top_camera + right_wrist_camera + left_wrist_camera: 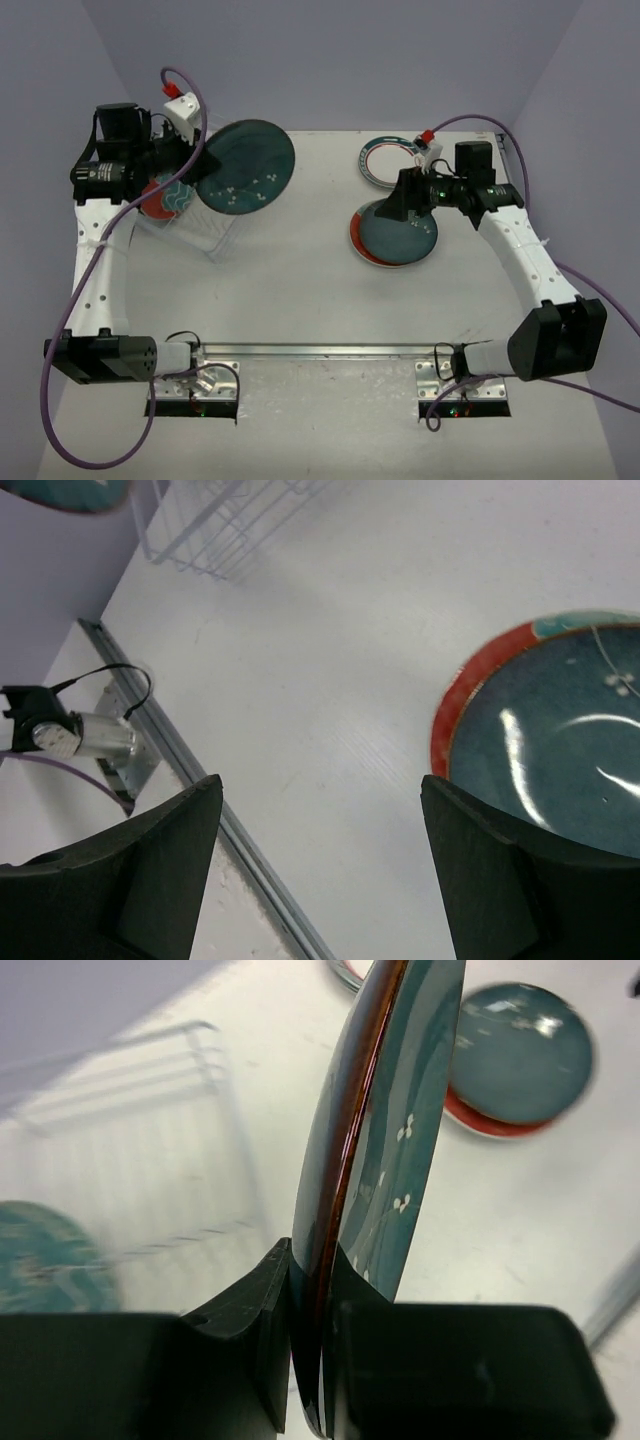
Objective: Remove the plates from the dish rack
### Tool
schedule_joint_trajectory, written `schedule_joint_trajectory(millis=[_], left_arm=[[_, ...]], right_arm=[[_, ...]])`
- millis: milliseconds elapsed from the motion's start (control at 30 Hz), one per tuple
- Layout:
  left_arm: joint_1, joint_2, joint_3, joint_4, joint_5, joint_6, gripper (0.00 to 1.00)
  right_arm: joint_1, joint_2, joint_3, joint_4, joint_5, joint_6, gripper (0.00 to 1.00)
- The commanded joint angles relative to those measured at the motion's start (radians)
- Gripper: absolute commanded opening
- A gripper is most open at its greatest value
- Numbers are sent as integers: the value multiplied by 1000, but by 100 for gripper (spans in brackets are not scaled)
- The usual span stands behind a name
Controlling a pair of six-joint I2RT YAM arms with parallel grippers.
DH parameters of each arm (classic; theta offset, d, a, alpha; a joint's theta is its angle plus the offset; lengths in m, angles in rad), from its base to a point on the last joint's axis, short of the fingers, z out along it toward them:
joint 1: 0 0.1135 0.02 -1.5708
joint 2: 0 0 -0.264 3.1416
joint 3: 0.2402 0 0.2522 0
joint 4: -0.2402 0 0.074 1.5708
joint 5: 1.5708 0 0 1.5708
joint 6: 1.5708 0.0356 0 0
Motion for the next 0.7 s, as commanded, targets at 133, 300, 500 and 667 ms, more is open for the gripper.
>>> schedule_joint_trajectory(millis=[133, 300, 500, 667], left_arm=[[-196, -36, -149, 83, 266, -135, 0], [-234, -34, -160, 97, 258, -159, 0], [-246, -34, -177, 93, 276, -165, 0], [-246, -32, -178, 109, 190, -191, 23]], right_arm=[[254, -22, 54, 93, -13, 13, 80], [353, 59, 105, 99, 24, 44, 78], [373, 142, 166, 122, 1, 115, 30], [336, 142, 140, 139, -42, 170, 0]])
